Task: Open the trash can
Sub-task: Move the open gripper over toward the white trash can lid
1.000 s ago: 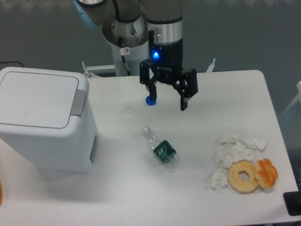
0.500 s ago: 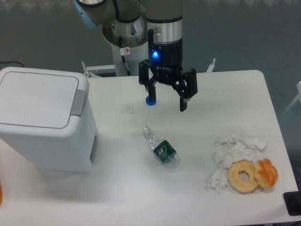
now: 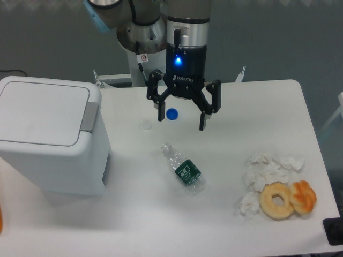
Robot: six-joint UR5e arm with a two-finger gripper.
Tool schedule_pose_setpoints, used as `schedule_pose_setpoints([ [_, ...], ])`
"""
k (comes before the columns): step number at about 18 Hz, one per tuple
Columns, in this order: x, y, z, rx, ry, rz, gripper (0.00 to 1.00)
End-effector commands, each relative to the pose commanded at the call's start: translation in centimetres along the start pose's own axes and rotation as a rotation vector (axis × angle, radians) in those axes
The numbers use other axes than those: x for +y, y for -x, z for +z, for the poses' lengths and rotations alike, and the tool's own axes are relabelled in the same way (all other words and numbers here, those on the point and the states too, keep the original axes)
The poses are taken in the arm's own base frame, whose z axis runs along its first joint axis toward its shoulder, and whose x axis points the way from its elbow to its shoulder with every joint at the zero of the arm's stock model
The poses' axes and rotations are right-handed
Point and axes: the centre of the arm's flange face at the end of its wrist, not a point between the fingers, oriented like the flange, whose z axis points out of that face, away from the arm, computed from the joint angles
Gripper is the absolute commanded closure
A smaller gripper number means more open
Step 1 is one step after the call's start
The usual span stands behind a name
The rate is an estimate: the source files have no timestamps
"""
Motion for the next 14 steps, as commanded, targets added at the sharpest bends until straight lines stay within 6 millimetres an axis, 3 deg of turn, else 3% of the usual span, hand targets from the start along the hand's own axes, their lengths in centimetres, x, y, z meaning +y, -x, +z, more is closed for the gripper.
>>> schedule_pose_setpoints([
  [8, -0.9, -3.0, 0.4, 0.051, -0.009, -0.262, 0.00],
  [14, -1.2, -5.8, 1.5, 0.088, 0.009, -0.318, 0.00],
])
